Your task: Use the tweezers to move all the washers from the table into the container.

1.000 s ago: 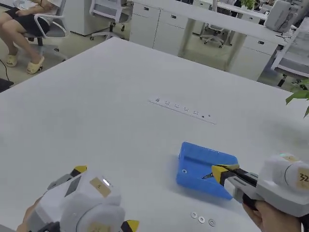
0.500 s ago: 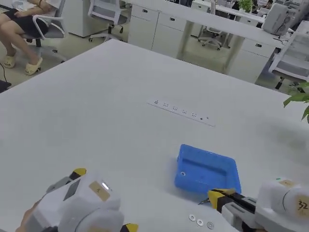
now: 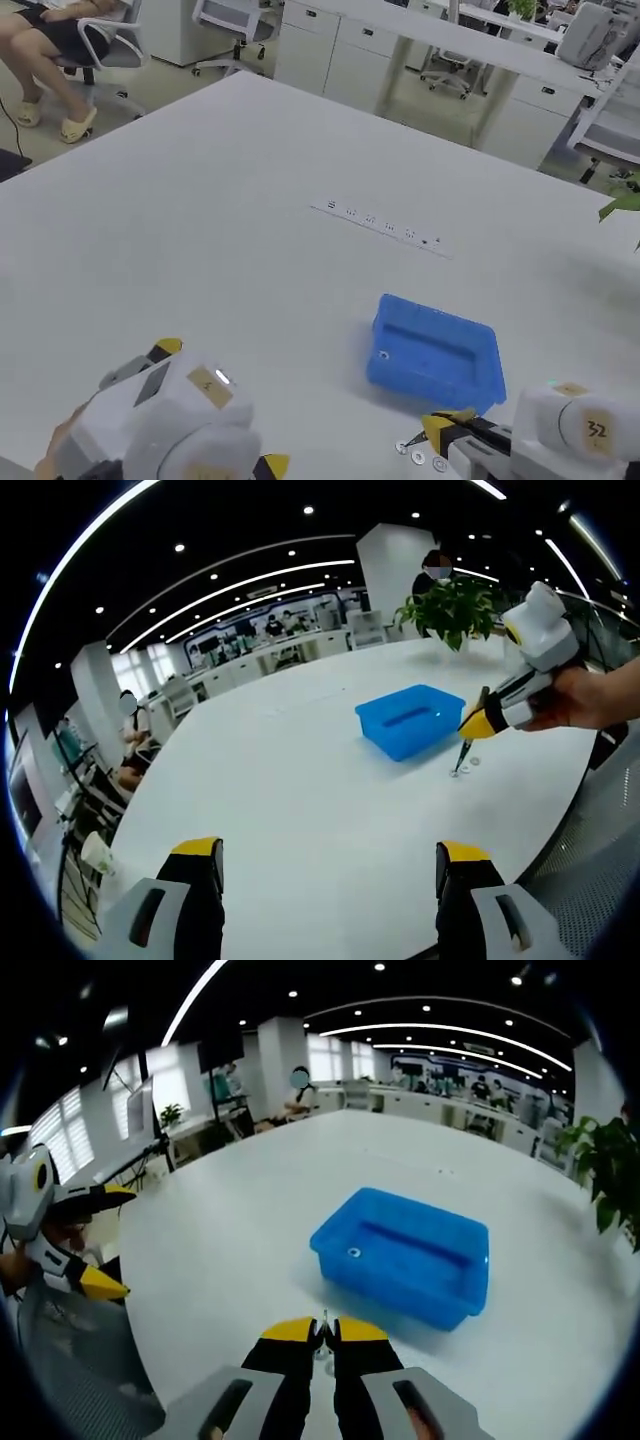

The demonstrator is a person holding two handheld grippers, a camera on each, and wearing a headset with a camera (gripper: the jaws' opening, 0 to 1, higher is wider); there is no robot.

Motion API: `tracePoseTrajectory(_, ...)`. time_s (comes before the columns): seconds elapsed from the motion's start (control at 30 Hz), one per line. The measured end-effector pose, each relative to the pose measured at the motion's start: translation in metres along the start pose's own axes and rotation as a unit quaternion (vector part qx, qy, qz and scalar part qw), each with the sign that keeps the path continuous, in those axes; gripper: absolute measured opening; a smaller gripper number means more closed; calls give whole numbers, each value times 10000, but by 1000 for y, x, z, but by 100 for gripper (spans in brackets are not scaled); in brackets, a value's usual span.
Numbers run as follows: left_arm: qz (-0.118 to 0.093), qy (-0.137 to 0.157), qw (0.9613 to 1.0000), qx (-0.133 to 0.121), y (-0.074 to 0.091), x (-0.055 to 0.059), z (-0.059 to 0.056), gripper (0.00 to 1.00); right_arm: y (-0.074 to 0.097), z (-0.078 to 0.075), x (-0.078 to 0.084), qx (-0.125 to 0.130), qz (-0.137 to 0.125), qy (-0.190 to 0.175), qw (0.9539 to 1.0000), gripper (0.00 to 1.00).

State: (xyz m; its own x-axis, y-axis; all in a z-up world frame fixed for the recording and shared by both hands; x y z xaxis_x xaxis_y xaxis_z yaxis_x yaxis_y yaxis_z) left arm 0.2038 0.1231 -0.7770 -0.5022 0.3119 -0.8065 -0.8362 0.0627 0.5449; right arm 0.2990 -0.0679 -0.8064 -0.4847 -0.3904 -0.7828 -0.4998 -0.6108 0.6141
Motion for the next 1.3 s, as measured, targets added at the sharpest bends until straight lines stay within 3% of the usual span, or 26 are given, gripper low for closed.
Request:
tracePoseTrajectory(0.6,63,-30,10000,-20,-1,2,0,89,-8,-1,0,27,88,321,9994,2)
tracePoseTrajectory(0.93,55,-21,10000,-38,0,2,1,89,-9,2,-1,-51,307,495,9983,1)
tracePoseTrajectory(1.3,15,-24,10000,-36,1,1,1,89,7,-2,-24,-69,120,518,9986,1)
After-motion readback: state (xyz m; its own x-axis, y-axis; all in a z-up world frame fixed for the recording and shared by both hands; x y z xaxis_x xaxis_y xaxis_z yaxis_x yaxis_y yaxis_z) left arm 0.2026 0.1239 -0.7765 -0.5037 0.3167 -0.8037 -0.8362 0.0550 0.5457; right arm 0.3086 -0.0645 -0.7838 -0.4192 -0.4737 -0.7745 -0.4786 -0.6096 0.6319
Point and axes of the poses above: the centre of the closed fingertips' face, and the gripper's own axes: y roughly backward along the fingers, z roughly to its left, x roughly out of its underside, the point moved 2 cm from there along y, roughly backward along the fingers, and after that the axes turned 2 degrees about -x, right-handed, at the moved point
